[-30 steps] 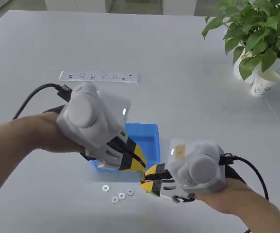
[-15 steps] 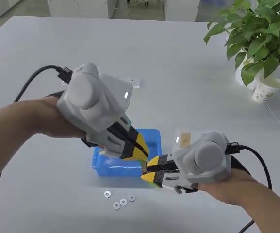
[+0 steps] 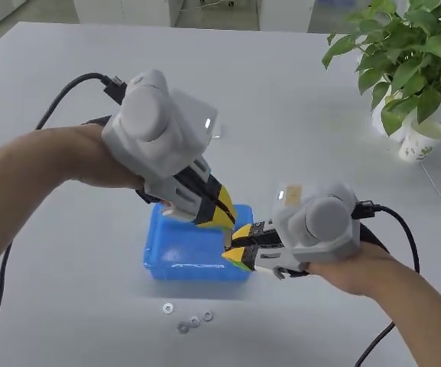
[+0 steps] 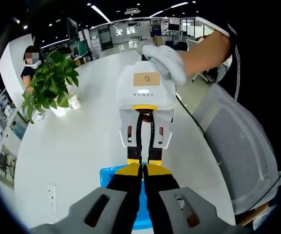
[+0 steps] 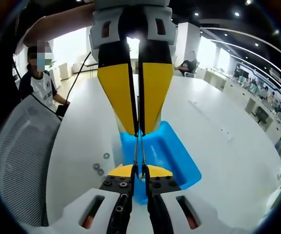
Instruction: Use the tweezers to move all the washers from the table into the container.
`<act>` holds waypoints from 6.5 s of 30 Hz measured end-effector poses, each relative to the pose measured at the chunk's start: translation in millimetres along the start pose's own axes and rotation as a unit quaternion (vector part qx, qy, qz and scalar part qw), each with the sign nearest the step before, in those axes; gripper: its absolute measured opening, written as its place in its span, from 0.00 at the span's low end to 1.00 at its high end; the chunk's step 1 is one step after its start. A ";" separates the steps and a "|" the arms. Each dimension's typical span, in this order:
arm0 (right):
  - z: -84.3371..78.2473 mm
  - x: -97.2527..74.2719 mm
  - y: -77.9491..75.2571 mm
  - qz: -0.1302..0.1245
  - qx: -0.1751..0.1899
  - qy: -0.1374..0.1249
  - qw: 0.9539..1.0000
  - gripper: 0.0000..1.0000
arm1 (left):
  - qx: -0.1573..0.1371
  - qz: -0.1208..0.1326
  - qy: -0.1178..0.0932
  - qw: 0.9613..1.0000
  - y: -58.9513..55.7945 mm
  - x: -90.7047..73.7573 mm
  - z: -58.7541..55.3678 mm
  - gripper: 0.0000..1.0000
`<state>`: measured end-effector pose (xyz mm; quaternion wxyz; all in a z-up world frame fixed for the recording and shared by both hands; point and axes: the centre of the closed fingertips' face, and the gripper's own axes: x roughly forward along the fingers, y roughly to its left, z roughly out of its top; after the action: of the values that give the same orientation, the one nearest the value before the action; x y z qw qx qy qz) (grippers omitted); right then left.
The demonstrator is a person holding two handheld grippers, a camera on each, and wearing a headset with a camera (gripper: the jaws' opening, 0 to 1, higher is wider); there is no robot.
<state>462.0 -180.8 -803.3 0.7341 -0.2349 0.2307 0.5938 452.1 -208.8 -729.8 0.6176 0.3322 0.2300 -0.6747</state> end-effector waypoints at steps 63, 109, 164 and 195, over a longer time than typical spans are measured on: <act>-38.1 48.1 -34.8 0.023 -0.023 0.045 0.998 0.11 | -0.013 0.003 0.032 0.999 36.4 30.8 -56.0 0.05; 14.0 3.8 11.1 0.004 -0.050 0.000 0.999 0.11 | -0.010 0.025 0.043 0.999 -13.9 -17.5 -7.8 0.05; -29.6 39.4 83.5 0.065 -0.022 0.022 0.997 0.12 | -0.048 -0.022 0.081 0.995 -77.5 19.5 -51.6 0.05; -41.4 45.6 83.7 0.071 -0.019 0.034 0.997 0.12 | -0.051 -0.032 0.077 0.995 -75.3 30.1 -53.4 0.05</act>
<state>386.1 -156.2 -869.8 0.6770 -0.2521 0.2600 0.6407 386.1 -180.9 -795.4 0.5927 0.3435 0.3216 -0.6537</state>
